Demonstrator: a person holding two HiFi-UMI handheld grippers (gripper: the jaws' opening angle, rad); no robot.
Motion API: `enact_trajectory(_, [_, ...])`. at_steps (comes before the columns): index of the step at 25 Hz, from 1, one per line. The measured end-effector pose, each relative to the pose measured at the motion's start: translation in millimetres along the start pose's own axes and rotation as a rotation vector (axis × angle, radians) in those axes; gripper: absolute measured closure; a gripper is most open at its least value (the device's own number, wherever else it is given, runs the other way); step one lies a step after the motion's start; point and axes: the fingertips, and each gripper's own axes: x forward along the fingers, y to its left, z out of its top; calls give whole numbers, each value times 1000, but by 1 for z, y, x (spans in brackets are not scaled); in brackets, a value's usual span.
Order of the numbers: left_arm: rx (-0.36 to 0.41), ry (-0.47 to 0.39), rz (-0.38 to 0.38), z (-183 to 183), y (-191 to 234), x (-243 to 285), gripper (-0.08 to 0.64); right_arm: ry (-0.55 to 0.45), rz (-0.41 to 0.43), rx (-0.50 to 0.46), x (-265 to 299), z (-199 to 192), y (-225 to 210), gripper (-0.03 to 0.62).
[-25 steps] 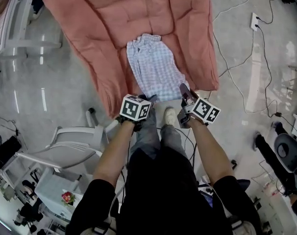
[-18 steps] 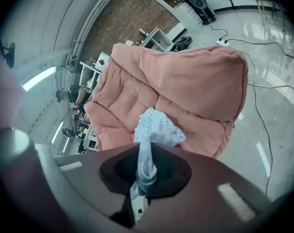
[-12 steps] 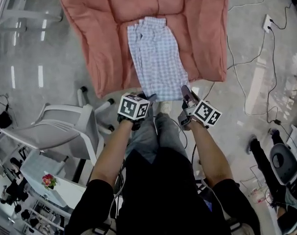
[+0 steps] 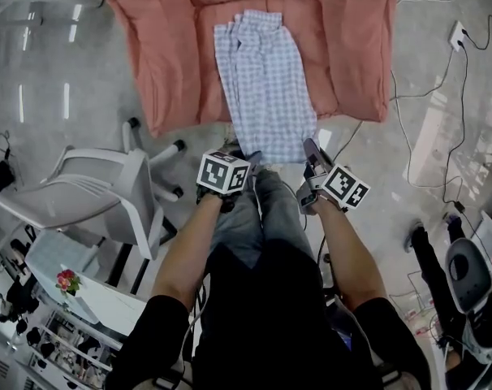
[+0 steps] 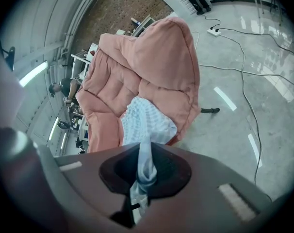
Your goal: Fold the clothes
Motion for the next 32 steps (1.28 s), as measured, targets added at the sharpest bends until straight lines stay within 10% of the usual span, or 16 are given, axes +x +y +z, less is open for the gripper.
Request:
enact_trajectory(11, [-51,-17,-27,24,-4,-19,510,-10,13,48,0,21,34,572])
enact_trajectory(20, [-199,-48,-166,101,9,-46,508,-41,19,154,40,84,88,572])
enact_trajectory(32, [-225,-31,-133,198,55,-52,494,-71,-23,167,120,152,121,571])
